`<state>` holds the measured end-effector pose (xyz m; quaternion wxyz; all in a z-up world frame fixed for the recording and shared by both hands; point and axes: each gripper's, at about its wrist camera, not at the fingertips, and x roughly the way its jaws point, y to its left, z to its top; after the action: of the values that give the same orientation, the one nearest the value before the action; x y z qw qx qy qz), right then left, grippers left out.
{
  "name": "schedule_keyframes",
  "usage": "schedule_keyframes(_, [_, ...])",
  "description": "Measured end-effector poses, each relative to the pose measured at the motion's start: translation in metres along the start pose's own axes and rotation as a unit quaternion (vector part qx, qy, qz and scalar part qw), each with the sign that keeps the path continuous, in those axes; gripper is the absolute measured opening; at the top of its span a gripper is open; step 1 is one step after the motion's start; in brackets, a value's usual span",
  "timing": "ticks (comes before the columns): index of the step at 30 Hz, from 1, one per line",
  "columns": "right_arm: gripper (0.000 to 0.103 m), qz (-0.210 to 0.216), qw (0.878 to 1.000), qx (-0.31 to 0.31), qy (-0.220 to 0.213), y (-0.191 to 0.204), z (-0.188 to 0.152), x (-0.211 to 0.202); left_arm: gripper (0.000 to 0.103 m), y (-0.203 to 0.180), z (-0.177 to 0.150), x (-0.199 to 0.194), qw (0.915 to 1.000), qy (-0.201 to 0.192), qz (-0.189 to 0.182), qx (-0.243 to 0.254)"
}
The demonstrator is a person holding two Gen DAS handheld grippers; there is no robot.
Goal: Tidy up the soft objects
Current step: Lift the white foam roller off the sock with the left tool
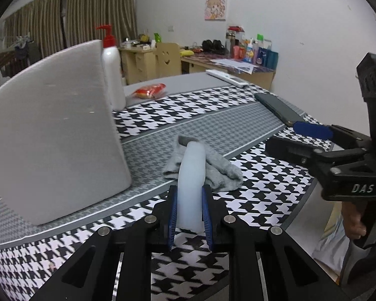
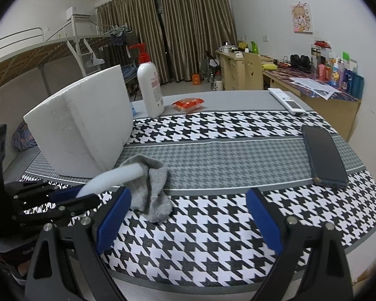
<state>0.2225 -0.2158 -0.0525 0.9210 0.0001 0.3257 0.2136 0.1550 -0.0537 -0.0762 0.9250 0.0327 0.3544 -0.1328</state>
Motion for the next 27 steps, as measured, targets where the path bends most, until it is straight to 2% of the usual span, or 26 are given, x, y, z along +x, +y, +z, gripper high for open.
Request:
schedule_keyframes(16, [0.095, 0.019, 0.999, -0.027, 0.029, 0.026, 0.004, 0.026, 0.02, 0.024, -0.01, -0.02, 0.9991, -0.014, 0.022, -0.032])
schedule_keyframes(27, [0.095, 0.026, 0.998, -0.029, 0.046, 0.033, 0.004, 0.04, 0.02, 0.031, -0.015, -0.019, 0.9989, -0.009, 0.021, -0.041])
